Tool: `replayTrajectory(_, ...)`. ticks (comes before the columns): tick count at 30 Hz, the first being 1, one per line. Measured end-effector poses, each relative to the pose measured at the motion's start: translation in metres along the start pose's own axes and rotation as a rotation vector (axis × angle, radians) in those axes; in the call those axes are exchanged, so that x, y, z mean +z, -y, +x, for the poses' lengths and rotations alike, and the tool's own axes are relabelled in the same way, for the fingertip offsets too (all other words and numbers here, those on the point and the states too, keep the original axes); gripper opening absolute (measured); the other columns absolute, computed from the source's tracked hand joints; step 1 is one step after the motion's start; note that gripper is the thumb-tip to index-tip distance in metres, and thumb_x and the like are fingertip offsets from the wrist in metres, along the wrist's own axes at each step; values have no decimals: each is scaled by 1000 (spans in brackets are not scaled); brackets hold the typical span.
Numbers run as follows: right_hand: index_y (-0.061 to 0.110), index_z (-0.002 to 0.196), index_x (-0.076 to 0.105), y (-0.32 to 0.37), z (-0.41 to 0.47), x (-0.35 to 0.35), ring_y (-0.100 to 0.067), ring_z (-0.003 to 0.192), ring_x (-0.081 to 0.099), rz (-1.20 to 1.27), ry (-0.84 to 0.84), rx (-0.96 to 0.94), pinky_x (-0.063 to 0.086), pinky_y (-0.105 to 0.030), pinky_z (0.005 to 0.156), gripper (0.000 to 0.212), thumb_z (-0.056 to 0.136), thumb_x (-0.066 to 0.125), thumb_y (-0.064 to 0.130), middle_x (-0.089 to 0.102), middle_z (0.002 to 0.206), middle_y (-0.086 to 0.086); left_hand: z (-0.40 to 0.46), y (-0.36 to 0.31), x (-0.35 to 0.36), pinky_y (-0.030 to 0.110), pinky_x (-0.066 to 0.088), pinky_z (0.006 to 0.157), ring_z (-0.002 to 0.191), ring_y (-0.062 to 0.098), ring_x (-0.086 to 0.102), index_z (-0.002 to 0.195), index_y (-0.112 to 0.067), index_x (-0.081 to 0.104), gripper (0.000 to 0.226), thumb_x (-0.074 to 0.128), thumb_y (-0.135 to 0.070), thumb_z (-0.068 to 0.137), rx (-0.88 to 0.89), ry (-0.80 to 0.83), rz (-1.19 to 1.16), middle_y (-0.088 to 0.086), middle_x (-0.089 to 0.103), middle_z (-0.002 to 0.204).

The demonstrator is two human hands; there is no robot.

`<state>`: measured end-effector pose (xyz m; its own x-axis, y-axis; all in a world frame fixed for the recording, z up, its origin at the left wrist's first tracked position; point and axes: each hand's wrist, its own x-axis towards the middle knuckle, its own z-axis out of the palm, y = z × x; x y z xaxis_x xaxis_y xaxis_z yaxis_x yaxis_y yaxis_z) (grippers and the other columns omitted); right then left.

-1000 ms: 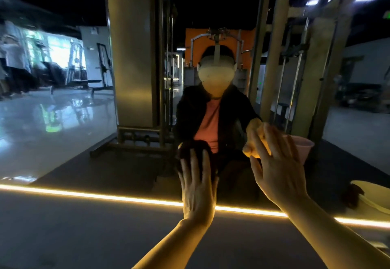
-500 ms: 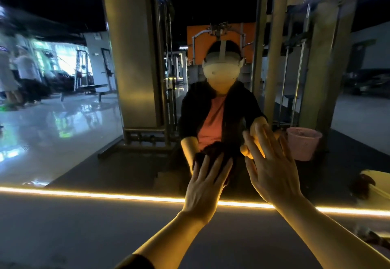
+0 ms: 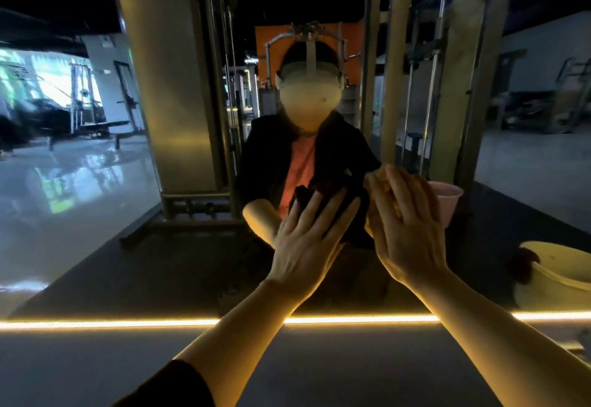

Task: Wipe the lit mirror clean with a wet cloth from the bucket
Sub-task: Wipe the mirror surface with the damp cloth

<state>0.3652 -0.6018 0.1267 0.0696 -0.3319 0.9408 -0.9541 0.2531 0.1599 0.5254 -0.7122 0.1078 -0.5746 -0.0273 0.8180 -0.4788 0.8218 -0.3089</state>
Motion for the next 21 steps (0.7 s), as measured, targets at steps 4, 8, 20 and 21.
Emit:
replayTrajectory(4,11,149,37,2,10,-2,-32,144,31,-17,17,14,22,-47,119,50,102,44,29,32,157,-15,40,4,-22,51,0,118,149,24,-12,155,-27,6,73,48,-34,97,-362,-151,-127,-2,-3,162)
replayTrajectory(8,6,150,38,-5,10,-11,-33,146,30,-7,40,-50,25,-49,119,50,104,38,27,32,158,-16,4,-27,-4,54,5,116,149,31,7,155,-26,19,76,60,-32,91,-157,-35,-32,3,19,161)
replayTrajectory(20,9,150,32,-62,25,-52,-32,143,29,-39,28,125,25,-49,117,57,99,51,28,32,156,-17,105,-44,-33,51,-5,118,148,26,-13,155,-27,1,69,40,-37,99,-396,-100,-149,0,-3,162)
replayTrajectory(21,9,149,33,-65,22,-53,-32,143,29,-27,34,121,26,-50,117,57,99,52,27,33,156,-17,94,-54,-25,52,-1,118,150,28,-7,155,-27,4,73,48,-34,97,-259,-61,-101,2,3,163)
